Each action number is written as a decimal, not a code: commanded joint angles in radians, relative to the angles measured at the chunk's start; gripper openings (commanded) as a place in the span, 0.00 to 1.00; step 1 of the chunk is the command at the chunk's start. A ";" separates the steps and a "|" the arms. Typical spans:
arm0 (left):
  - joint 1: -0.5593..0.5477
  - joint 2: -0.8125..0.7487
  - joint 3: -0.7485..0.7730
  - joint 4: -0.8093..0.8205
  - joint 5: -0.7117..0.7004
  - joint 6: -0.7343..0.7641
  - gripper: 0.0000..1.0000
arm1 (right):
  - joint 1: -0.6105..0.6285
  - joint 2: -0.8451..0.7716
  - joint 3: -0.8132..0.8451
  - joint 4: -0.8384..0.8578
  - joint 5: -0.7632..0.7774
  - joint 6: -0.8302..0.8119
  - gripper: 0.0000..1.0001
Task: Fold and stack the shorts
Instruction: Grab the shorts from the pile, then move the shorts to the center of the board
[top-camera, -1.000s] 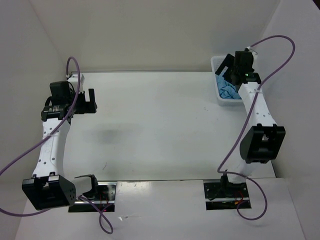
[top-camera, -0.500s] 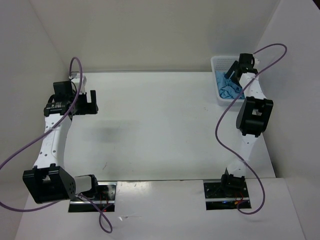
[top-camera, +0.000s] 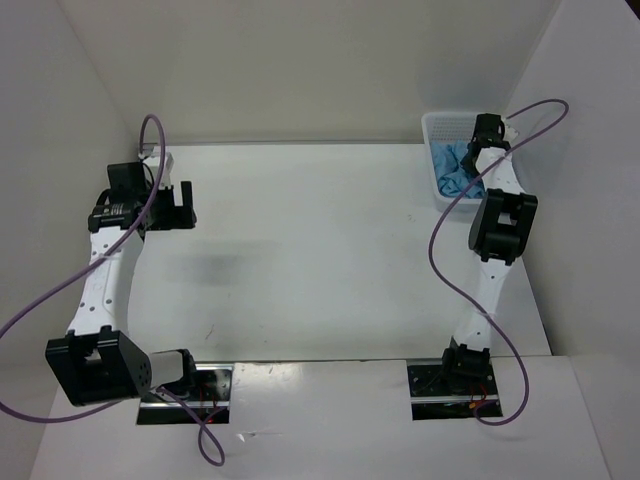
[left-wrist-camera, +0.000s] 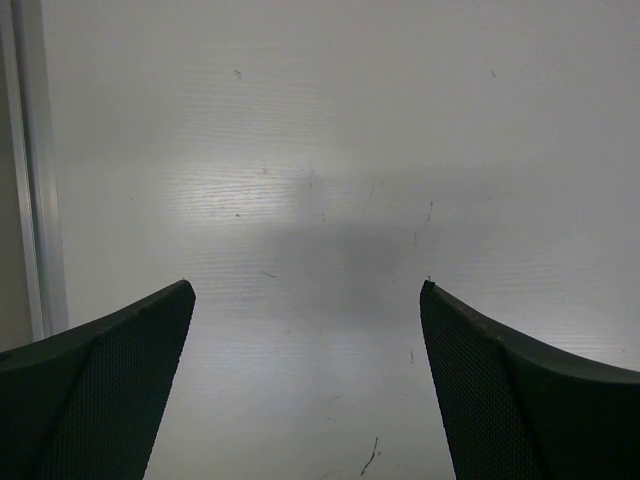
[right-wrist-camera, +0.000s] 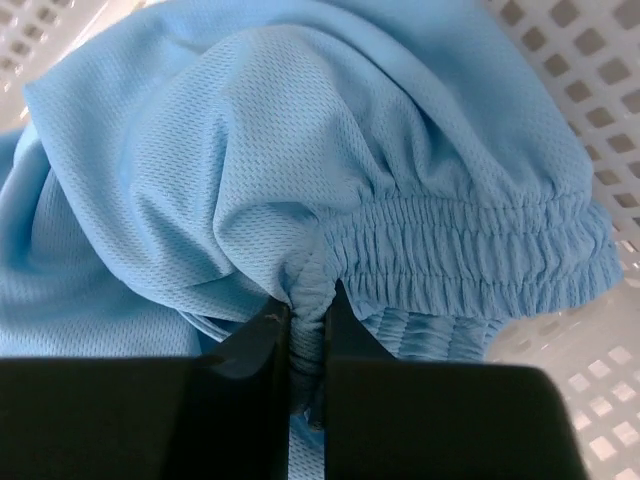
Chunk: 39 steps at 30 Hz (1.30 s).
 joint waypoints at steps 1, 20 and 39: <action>0.005 -0.060 0.016 0.003 -0.007 0.003 1.00 | -0.010 -0.061 0.013 0.004 0.040 0.036 0.00; 0.005 -0.058 0.010 0.144 0.129 0.003 1.00 | 0.301 -0.679 0.251 0.129 -0.550 -0.235 0.00; 0.044 -0.049 -0.006 0.103 0.163 0.003 1.00 | 0.537 -0.856 -0.443 0.377 -0.535 -0.078 0.24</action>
